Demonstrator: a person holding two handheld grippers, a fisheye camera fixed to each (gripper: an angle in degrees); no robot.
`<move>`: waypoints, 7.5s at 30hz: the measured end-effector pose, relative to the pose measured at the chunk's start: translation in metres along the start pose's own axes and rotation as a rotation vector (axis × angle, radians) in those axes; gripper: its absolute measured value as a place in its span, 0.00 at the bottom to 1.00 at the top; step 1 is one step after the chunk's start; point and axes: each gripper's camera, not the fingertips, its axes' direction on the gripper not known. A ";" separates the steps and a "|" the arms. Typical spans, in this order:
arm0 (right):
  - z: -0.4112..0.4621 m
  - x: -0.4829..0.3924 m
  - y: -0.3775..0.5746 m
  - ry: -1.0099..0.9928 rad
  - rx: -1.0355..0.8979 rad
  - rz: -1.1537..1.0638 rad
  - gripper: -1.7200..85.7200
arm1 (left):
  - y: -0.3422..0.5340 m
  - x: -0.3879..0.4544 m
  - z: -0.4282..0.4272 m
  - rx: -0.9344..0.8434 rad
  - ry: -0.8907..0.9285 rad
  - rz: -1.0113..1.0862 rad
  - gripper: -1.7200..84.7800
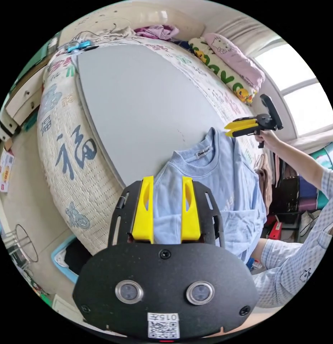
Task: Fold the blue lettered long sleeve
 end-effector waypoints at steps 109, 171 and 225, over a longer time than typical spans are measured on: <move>0.033 0.209 0.358 -0.258 0.165 0.724 0.04 | 0.335 -0.042 -0.015 0.334 0.228 -0.878 0.03; 0.203 0.230 0.695 -0.395 0.414 0.853 0.04 | -0.025 0.352 0.463 -0.196 -0.002 0.301 0.01; 0.431 0.027 0.347 -0.427 -0.158 -0.106 0.05 | 0.226 0.019 0.120 0.069 -0.052 -0.304 0.01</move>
